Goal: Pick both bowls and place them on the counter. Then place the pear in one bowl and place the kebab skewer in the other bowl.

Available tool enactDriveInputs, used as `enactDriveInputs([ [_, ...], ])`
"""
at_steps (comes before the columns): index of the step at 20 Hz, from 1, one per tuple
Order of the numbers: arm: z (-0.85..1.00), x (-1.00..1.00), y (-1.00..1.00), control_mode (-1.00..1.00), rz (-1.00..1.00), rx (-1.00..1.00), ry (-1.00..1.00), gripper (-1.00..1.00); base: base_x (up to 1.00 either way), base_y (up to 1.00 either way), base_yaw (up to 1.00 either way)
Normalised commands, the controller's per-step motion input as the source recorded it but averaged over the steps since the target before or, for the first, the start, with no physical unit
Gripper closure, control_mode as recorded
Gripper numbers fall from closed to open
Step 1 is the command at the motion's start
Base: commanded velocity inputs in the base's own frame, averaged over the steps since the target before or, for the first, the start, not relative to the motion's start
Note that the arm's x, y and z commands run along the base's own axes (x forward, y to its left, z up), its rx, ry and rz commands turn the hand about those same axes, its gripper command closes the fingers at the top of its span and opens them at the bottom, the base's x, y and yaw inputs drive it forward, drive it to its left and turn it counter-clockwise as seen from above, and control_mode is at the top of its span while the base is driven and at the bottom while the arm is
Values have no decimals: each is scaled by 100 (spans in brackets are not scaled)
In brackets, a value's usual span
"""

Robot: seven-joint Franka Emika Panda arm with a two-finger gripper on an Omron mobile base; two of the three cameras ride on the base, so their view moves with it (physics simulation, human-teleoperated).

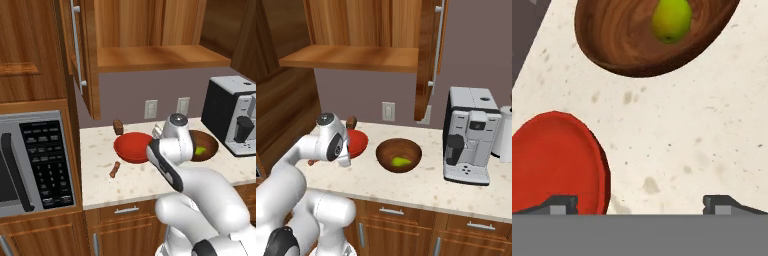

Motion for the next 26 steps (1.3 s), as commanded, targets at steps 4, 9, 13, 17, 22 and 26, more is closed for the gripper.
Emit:
enactDriveInputs([
  [4,-8,0,53,-100,57,0,0,-100,0,0,0],
  [9,-4,-1,55,-100,58,-1,1,-100,0,0,0],
  [13,0,0,78,-100,46,-8,11,-100,0,0,0],
  [17,0,0,81,-100,39,-13,9,-100,0,0,0],
  [22,-19,0,51,-100,14,-11,9,-100,0,0,0],
  [26,-27,0,8,-100,2,-9,0,-100,0,0,0],
])
